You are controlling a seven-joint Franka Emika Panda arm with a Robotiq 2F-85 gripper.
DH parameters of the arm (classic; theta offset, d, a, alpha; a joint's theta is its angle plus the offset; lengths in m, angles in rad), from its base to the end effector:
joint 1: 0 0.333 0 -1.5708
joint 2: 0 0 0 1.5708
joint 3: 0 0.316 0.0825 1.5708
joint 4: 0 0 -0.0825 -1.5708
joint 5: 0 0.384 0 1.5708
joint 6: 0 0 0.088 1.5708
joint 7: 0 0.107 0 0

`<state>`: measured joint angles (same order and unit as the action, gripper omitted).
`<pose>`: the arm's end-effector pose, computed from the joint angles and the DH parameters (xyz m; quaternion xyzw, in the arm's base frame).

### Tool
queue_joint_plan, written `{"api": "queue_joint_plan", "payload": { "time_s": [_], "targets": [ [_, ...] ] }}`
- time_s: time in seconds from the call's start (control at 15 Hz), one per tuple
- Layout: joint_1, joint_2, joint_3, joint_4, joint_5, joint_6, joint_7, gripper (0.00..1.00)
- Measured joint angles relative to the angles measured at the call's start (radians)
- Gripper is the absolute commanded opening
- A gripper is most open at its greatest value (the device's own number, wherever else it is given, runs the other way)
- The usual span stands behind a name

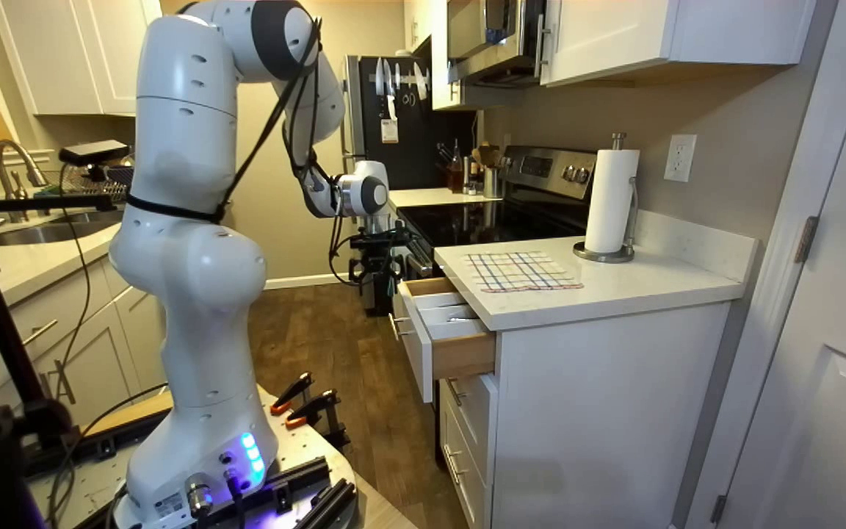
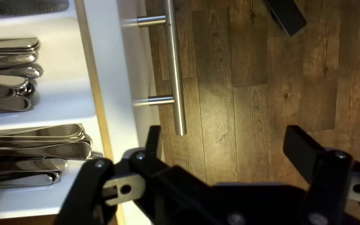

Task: Push the drawer closed

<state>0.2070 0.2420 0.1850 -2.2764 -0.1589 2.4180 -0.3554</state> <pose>0.4843 0.2006 0.2432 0.9059 0.4201 -0.0462 0.0284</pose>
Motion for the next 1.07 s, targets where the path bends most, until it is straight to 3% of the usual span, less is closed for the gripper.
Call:
{"api": "queue_joint_plan", "payload": {
  "time_s": [0.2, 0.33, 0.67, 0.87, 1.07],
  "targets": [
    [-0.007, 0.0, 0.004, 0.0, 0.006, 0.007, 0.0, 1.0],
    [-0.009, 0.006, 0.032, 0.0, 0.072, 0.052, -0.021, 1.0],
    [-0.014, 0.082, 0.191, 0.043, 0.334, 0.144, -0.184, 1.0],
    [-0.002, 0.145, 0.23, 0.081, 0.328, 0.144, -0.193, 1.0],
    [0.011, 0.2, 0.213, 0.108, 0.238, 0.144, -0.192, 1.0]
  ]
}}
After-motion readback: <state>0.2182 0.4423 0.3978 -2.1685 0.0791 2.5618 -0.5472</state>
